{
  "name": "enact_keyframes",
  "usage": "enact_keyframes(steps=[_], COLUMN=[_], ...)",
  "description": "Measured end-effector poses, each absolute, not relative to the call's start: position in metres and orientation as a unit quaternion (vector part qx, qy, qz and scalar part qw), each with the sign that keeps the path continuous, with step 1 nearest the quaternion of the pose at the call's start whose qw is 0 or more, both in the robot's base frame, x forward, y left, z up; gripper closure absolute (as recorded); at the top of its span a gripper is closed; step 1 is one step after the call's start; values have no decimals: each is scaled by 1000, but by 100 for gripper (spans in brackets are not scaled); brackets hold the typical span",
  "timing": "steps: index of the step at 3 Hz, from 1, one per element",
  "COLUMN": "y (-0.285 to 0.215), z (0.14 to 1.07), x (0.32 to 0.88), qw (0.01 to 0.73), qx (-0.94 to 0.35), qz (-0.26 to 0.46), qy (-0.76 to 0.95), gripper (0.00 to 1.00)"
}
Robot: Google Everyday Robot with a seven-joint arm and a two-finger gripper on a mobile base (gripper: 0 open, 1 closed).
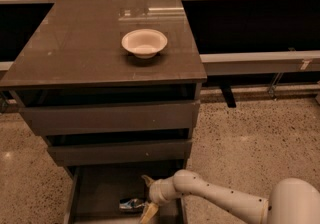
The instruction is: Place redbull can into bottom drawer
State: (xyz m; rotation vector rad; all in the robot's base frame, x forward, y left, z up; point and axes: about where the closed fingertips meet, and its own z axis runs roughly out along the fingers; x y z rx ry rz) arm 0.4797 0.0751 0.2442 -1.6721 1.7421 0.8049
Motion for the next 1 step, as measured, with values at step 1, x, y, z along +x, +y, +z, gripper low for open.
enact_keyframes(steps=[1], y=[89], z=[246], x=[441], qw=[278], qx=[-642], qz=[323], qy=[637], gripper=[0])
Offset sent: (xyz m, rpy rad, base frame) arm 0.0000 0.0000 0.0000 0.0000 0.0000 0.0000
